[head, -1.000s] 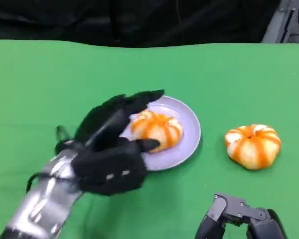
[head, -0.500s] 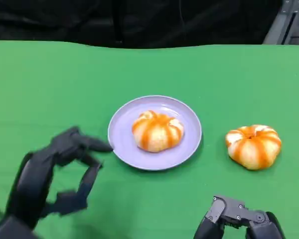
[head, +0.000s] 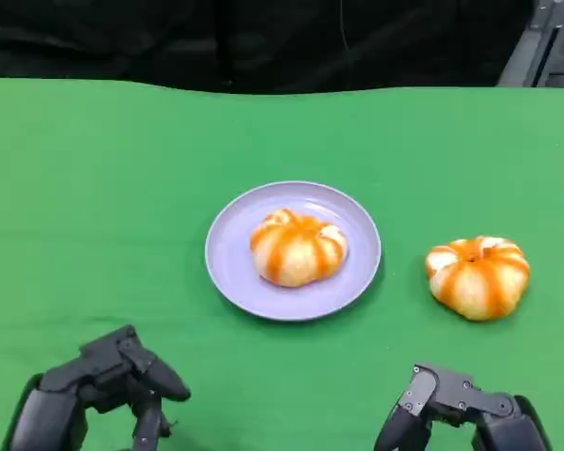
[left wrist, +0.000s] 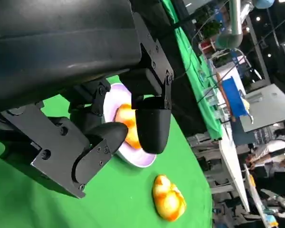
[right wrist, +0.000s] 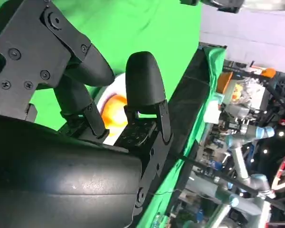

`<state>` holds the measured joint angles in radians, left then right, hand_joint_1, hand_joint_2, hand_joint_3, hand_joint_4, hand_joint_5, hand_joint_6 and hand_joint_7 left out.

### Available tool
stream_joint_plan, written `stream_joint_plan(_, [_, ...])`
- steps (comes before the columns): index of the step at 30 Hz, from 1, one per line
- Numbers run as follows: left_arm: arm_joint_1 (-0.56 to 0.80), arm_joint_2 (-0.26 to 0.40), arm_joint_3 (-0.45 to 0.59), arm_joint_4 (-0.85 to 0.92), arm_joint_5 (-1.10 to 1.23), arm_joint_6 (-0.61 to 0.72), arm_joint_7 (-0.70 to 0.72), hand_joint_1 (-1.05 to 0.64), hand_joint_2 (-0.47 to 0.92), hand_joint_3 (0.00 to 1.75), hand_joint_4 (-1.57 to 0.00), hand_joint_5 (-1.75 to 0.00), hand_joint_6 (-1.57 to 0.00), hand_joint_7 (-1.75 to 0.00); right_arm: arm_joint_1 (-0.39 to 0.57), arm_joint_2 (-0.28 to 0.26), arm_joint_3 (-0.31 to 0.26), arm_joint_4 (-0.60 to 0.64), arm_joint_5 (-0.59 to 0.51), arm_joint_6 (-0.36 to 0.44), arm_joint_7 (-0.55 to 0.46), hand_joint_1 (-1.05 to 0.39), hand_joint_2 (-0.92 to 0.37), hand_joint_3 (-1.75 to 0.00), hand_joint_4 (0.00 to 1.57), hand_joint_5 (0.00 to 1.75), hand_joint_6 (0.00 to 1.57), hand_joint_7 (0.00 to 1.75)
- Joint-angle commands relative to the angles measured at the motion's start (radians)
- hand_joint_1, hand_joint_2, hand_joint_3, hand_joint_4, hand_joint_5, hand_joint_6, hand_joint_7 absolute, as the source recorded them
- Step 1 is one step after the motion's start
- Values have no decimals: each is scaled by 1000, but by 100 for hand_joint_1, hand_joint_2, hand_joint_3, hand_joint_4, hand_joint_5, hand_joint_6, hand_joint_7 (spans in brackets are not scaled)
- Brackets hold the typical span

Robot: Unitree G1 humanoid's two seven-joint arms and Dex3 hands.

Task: Grasp the bread from the table and place it into the plate.

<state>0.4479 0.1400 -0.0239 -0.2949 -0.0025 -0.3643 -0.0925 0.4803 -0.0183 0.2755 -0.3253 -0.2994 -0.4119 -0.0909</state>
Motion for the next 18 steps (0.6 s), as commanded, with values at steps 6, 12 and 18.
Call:
stream_joint_plan(6, [-78,-20,0,63,17,-9,-4,-8,30,155,-82,-175,-76,-162,-44,-13,-32,28,40,-2,17,-1,-10,-168,82,168,87,137])
stream_joint_plan(12, [-125,-20,-8,104,51,-24,1,-7,23,163,-87,-175,-80,-165,-89,-10,-41,57,43,9,18,-2,-10,-169,83,170,86,138])
stream_joint_plan(18, [-149,-27,-9,94,46,26,-4,-4,23,167,-89,-175,-81,-162,-107,-10,-49,32,16,75,18,-5,-15,-162,80,169,85,136])
